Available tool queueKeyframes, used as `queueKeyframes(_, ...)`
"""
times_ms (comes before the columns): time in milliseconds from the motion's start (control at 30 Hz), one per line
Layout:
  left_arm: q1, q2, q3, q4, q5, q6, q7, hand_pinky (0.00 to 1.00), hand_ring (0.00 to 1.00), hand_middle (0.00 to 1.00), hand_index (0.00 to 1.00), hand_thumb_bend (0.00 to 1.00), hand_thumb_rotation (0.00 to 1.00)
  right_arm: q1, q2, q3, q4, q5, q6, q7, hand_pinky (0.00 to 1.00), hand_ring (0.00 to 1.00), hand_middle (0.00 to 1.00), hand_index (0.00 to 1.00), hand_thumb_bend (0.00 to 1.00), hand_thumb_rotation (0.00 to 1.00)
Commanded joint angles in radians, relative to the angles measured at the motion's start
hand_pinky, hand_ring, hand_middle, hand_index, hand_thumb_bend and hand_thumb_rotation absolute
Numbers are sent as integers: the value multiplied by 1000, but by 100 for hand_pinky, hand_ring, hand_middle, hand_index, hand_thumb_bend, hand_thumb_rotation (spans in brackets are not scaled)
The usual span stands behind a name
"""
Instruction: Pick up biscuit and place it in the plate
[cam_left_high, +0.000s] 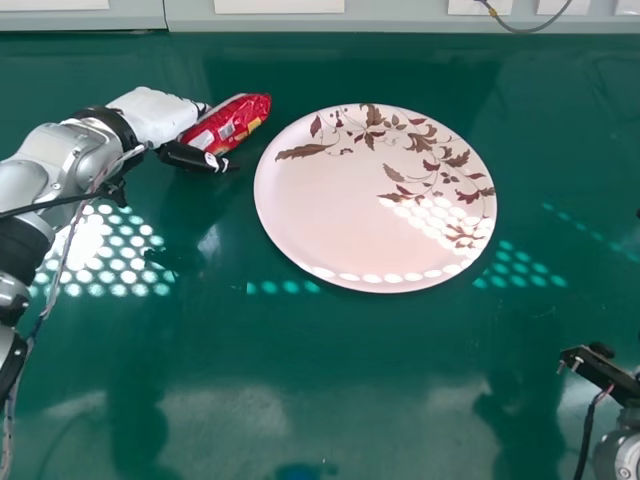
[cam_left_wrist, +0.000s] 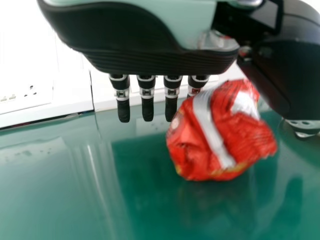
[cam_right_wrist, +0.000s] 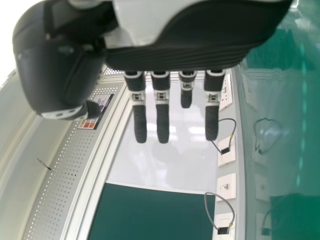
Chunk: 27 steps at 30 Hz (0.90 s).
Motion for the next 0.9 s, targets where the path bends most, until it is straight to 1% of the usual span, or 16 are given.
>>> queueKeyframes(0,-9,-1,-29,28,15,-16,3,90,95,96,98,100,56,10,7,-4,-20,6,0,-7,63,72,74,73,54,24)
queueKeyframes(100,-24,-10,-48,53,29,-21,31,88,93,94,96,100,54,7,10,-3,-26,7,7,-7,62,71,73,72,53,23)
queueKeyframes(133,-29,-13,-58,62,39,-19,47,86,91,92,94,97,50,7,8,-3,-27,4,9,-7,62,71,74,72,53,23)
queueKeyframes(167,-36,-17,-72,73,58,-17,78,83,88,89,92,92,45,6,8,-3,-28,2,10,-7,62,72,74,72,53,23)
queueKeyframes(200,-44,-22,-89,90,79,-15,109,74,81,83,86,81,34,5,7,-3,-28,1,11,-6,62,72,74,72,53,24)
queueKeyframes(233,-55,-30,-104,114,94,-13,134,69,76,78,82,75,27,5,6,-3,-28,0,12,-5,62,72,74,72,53,25)
queueKeyframes(267,-67,-42,-107,145,91,-11,144,65,72,74,76,70,17,4,5,-2,-28,-3,12,-5,62,72,74,72,53,25)
queueKeyframes(300,-78,-54,-106,174,83,-13,154,61,67,69,63,61,11,4,5,-1,-30,-8,14,-6,62,71,73,72,53,25)
queueKeyframes(333,-88,-63,-106,199,77,-18,166,55,61,58,57,56,6,4,5,-1,-31,-9,15,-7,61,71,73,72,53,25)
queueKeyframes(367,-96,-68,-110,220,75,-28,186,50,57,54,53,54,3,4,7,0,-34,-10,17,-9,61,71,73,72,53,25)
queueKeyframes(433,-105,-72,-116,246,72,-47,228,45,54,53,49,52,1,5,10,1,-37,-11,18,-11,61,71,73,72,53,25)
queueKeyframes(500,-112,-74,-117,266,66,-64,250,44,52,53,47,51,0,7,10,2,-37,-13,19,-11,61,71,74,72,53,25)
queueKeyframes(733,-138,-86,-141,305,72,-63,237,45,53,54,46,51,0,10,14,1,-45,-13,28,-18,61,71,73,73,53,24)
queueKeyframes(867,-142,-88,-148,311,63,-68,240,44,52,54,46,51,0,14,13,2,-46,-16,29,-21,62,72,74,73,54,27)
